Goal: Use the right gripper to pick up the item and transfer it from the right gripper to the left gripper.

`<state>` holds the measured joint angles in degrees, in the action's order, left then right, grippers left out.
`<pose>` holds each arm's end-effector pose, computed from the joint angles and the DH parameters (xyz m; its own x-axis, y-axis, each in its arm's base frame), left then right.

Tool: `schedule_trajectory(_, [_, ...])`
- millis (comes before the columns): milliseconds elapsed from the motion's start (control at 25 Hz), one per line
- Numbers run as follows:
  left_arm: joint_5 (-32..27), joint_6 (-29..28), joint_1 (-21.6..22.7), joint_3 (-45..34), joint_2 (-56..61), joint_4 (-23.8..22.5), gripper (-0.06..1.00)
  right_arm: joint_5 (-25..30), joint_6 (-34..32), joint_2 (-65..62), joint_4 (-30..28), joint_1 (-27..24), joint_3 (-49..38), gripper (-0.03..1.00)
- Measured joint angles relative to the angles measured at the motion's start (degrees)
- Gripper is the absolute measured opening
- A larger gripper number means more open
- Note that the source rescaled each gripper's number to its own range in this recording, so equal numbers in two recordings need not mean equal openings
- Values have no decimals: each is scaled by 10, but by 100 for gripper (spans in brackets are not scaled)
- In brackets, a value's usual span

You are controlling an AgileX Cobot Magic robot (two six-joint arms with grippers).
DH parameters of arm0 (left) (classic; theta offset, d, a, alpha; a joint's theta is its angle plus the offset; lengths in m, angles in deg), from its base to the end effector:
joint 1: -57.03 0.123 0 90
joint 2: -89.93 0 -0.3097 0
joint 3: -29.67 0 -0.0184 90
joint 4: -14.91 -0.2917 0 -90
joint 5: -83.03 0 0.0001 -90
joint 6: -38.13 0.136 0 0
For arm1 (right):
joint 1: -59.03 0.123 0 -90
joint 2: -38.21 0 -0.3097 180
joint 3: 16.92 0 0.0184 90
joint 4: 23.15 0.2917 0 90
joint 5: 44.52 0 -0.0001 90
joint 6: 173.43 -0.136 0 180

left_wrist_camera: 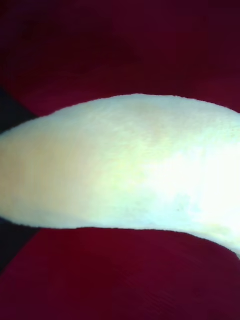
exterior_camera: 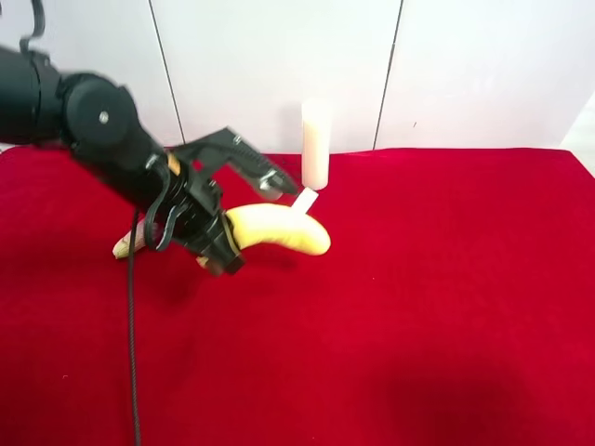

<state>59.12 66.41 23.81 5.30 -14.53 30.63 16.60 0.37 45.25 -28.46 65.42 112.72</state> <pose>0.3094 -0.2205 0.1350 -0.5761 0.6617 -0.4799 0.7474 0.6641 0.0185 0.0486 -0.0057 0.2690 -0.4745 0.0104 -0.8802 -0.0101 0.9998 0.0172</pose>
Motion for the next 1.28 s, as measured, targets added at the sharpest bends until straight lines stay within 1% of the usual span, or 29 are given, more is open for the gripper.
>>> schedule_trajectory(80, [14, 30, 17, -20, -13, 35, 1, 0, 0, 0, 1, 0, 0, 100])
schedule_trajectory(200, [24, 62, 38, -28, -40, 71, 1, 0, 0, 0, 1, 0, 0, 100])
schedule_trajectory(280, [30, 69, 42, -29, -60, 81, 1, 0, 0, 0, 1, 0, 0, 100])
schedule_trajectory(480, [34, 71, 43, -29, -79, 85, 2, 0, 0, 0, 1, 0, 0, 100])
schedule_trajectory(520, [34, 71, 43, -29, -78, 85, 5, 0, 0, 0, 1, 0, 0, 100])
schedule_trajectory(560, [34, 71, 43, -29, -77, 85, 14, 0, 0, 0, 1, 0, 0, 100])
schedule_trajectory(600, [33, 71, 43, -29, -75, 85, 28, 0, 0, 0, 1, 0, 0, 100])
schedule_trajectory(640, [33, 71, 43, -29, -74, 85, 47, 0, 0, 0, 1, 0, 0, 100])
schedule_trajectory(720, [32, 71, 43, -29, -72, 86, 80, 0, 0, 0, 1, 0, 0, 100])
schedule_trajectory(760, [29, 71, 43, -29, -72, 84, 89, 0, 0, 0, 1, 0, 0, 100])
schedule_trajectory(840, [9, 71, 43, -23, -69, 73, 96, 0, 0, 0, 1, 0, 0, 100])
schedule_trajectory(880, [-2, 71, 43, -17, -65, 67, 98, 0, 0, 0, 1, 0, 0, 100])
schedule_trajectory(1040, [-79, 68, 43, 29, -23, 59, 100, 0, 0, 0, 1, 0, 0, 100])
schedule_trajectory(1200, [-155, 35, 43, 73, 50, 52, 100, 0, 0, 0, 1, 0, 0, 100])
schedule_trajectory(1280, [-178, 12, 43, 82, 95, 48, 100, 0, 0, 0, 1, 0, 0, 100])
